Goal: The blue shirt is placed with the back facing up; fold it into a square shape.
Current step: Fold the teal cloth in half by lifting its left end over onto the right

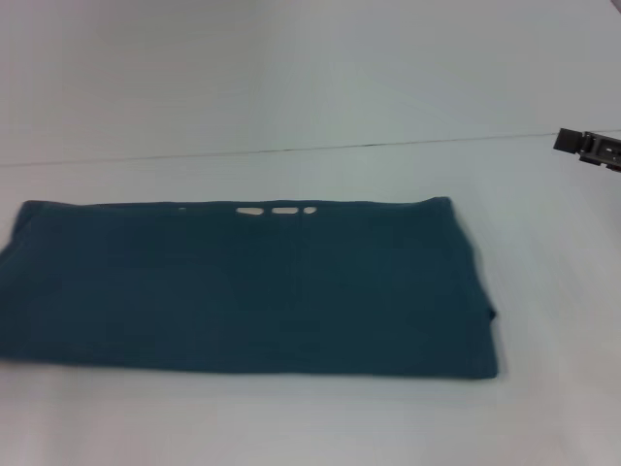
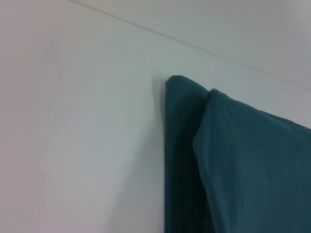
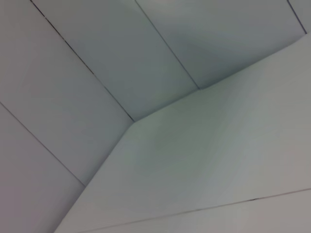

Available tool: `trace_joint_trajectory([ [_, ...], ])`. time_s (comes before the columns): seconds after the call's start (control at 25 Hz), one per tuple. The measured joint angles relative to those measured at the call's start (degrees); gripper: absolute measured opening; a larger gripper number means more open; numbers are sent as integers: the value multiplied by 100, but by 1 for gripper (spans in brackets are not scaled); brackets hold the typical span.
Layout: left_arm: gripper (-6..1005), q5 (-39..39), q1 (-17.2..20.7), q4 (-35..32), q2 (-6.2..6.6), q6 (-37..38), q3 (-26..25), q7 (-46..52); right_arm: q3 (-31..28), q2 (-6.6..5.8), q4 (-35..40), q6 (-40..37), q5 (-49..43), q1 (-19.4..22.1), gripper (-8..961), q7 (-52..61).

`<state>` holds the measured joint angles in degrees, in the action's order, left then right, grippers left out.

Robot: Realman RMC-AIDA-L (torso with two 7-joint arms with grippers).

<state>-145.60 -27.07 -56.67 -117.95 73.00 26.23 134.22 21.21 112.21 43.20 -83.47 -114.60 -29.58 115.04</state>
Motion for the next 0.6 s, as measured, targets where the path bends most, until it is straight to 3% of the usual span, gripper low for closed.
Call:
trace_joint_trajectory([
  [0.36,2,-468,-22,-42,226,130,-815,-286,6,149,-27,188,0,-141,899,42],
  [0.6,2,-242,-92,-97,255,550,-905,-369,7,176,-148,232,0,-175,899,2],
])
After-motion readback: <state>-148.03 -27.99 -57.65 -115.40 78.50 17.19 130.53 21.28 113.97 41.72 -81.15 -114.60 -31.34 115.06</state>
